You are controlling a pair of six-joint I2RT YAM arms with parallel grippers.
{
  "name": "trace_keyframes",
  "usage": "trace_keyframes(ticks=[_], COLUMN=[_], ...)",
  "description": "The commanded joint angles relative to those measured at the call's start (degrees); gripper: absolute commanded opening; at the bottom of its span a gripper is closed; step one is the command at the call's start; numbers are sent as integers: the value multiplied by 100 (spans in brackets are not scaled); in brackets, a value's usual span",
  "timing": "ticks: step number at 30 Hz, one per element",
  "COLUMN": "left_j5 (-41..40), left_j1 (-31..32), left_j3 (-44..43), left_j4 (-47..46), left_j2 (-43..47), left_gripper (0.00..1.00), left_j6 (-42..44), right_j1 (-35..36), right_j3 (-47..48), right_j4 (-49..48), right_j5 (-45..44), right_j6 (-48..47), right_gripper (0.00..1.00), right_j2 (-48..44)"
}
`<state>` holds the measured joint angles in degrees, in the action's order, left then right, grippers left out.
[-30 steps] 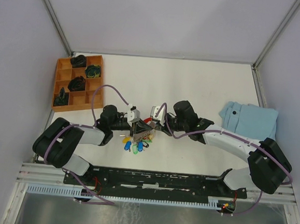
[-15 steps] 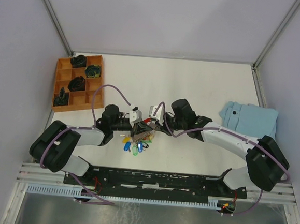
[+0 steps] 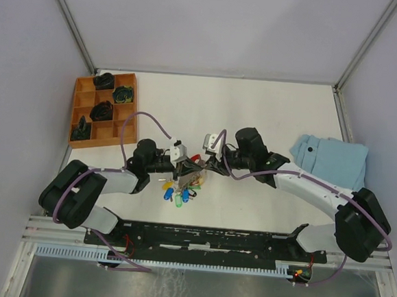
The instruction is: Put the keys on the keyring
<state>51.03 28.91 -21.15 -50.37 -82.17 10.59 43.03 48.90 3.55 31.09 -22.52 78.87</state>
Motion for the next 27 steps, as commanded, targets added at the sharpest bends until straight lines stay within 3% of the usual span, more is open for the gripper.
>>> trace_keyframes(ticks=[1, 17, 27], left_j5=[64, 313, 360], left_j1=[-118, -246, -246], left_j3=[21, 38, 23], left_j4=[-821, -1222, -1218], left_j2=[22, -123, -122], left_gripper=[3, 3, 3], left_j6=[-348, -707, -725], right_j1=[-166, -457, -471], right_j3=[-243, -654, -593], right_j4=[-403, -1458, -1504], right_j5=[261, 707, 838], right_j6=[304, 591, 545], right_gripper=[28, 29, 21], right_j2=[-434, -138, 56])
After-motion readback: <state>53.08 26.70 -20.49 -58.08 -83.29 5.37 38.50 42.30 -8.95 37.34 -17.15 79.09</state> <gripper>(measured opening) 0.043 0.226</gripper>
